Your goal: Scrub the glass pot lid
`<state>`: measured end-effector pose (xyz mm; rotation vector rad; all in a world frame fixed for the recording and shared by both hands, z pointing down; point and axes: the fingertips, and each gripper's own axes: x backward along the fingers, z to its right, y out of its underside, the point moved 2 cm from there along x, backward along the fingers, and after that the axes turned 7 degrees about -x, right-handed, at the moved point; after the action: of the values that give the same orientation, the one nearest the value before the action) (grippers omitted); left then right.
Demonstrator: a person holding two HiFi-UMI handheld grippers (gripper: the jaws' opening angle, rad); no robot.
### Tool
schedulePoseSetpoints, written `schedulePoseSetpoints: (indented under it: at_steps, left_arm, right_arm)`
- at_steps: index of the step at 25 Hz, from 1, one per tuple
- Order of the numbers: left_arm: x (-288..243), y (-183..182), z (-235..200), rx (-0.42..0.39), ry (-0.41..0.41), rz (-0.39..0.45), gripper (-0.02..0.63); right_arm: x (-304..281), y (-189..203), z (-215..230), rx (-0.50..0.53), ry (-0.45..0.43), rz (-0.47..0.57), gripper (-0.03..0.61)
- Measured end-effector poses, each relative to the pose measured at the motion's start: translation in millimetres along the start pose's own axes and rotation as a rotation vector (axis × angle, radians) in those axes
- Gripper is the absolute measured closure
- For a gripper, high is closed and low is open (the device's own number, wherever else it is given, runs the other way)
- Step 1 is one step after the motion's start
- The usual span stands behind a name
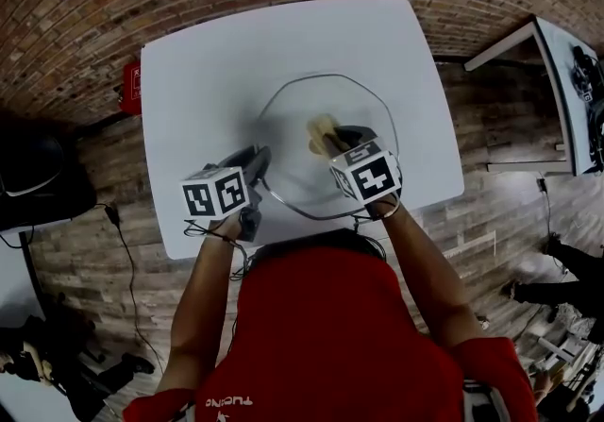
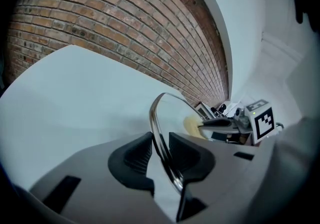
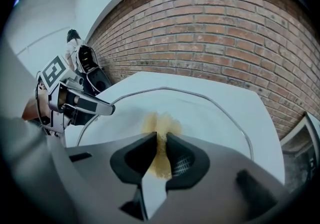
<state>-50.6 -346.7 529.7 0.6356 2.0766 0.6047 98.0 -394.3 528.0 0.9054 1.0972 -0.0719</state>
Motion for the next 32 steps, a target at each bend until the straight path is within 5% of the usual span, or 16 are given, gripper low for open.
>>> schedulePoseSetpoints:
  at_steps: [10, 19, 32]
  left_arm:
    - [0.6, -0.1, 0.7, 0.027, -0.033, 0.004, 0.511]
    - [-1.6, -2.3, 0.0, 0.026, -0.034, -0.007, 0.512]
    - [-1.8, -5.5, -1.9, 0.028, -0.031, -0.018, 0.514]
  right_arm:
    - [10.8, -62.6, -11.7, -0.068, -0.012, 0.163, 0.525]
    - [-42.9, -87.4, -40.9, -0.034, -0.029, 0.134, 0.525]
    - [-21.0, -64.9, 55.4, -0.094, 0.186, 0.102, 0.526]
